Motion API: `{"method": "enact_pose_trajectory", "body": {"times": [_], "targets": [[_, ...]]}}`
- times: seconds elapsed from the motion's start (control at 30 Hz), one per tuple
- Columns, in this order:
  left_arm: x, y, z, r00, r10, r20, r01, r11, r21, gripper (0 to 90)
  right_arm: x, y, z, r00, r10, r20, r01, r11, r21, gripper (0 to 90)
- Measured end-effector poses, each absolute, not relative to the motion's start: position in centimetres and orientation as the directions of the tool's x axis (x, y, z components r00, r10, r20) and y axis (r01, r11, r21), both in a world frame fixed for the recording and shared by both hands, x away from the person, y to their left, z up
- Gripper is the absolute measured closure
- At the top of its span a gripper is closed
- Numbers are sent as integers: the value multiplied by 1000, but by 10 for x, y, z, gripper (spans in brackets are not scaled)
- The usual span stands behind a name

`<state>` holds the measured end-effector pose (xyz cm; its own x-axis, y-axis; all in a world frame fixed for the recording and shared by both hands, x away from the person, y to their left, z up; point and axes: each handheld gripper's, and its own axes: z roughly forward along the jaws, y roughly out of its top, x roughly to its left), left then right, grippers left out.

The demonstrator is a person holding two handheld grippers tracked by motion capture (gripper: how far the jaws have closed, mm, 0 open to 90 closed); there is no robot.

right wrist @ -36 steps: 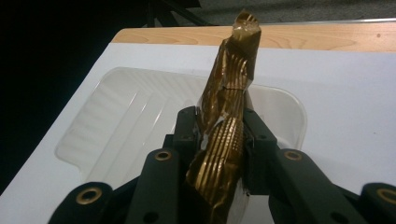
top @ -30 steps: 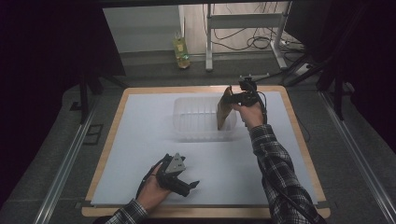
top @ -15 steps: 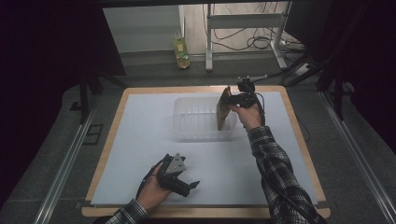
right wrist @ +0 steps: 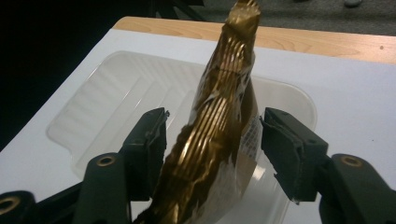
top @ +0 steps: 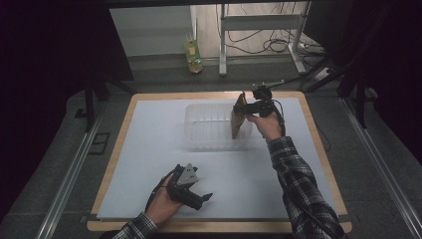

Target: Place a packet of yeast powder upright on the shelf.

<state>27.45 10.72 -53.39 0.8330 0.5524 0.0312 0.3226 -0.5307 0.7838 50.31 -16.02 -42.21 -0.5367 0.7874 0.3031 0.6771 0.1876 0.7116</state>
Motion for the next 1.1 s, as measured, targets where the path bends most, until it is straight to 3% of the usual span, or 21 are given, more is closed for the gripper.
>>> {"method": "enact_pose_trajectory", "body": {"times": [0.5,1.1], "targets": [[275,108,-534,833,552,25,327,-528,784,9,489,-159,-421,-611,764,205,603,282,746,328],[275,108,-534,836,548,35,318,-535,783,9,471,-163,-419,-640,736,220,589,286,756,289]]}}
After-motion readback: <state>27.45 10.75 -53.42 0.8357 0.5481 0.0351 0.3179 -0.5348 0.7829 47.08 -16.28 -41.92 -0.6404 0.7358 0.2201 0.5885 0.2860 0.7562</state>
